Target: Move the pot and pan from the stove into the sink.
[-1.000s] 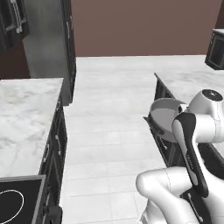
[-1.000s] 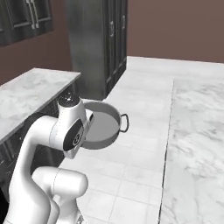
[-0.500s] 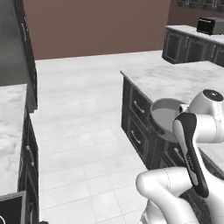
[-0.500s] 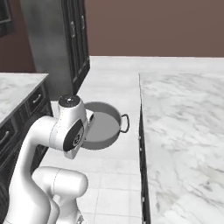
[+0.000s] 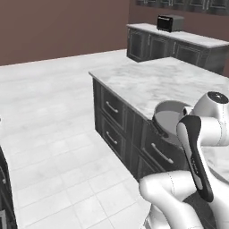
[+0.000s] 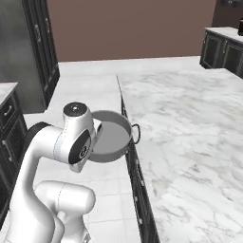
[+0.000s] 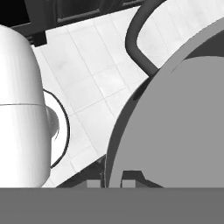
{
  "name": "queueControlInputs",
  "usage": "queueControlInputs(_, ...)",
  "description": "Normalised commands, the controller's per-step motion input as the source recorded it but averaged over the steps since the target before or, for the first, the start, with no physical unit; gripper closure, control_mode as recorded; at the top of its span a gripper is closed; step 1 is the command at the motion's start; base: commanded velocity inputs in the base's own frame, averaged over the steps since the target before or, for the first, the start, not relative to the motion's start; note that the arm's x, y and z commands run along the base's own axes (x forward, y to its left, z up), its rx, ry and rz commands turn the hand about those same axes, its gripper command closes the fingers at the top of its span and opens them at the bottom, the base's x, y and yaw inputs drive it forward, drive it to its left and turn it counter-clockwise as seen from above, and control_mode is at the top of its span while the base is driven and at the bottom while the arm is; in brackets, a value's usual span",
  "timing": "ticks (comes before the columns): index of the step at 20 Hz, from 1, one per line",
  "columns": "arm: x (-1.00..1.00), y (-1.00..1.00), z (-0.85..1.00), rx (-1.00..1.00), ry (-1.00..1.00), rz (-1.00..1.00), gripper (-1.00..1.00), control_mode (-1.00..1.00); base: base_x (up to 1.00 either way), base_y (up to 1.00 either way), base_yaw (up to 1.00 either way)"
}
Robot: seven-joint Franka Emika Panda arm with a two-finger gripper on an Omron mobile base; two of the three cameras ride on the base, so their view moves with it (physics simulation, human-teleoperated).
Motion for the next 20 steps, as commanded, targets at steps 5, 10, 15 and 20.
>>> queueControlInputs(5,0.0,0.0,0.0,0.0,0.0,0.0,1.0,1.0,-0.49,0.0,-0.35)
queueControlInputs(10,0.0,0.0,0.0,0.0,0.0,0.0,1.0,1.0,-0.49,0.0,-0.35)
queueControlInputs(15,0.0,0.0,0.0,0.0,0.0,0.0,1.0,1.0,-0.36,0.0,-0.38)
queueControlInputs(20,0.0,0.0,0.0,0.0,0.0,0.0,1.0,1.0,-0.37,-0.01,-0.37)
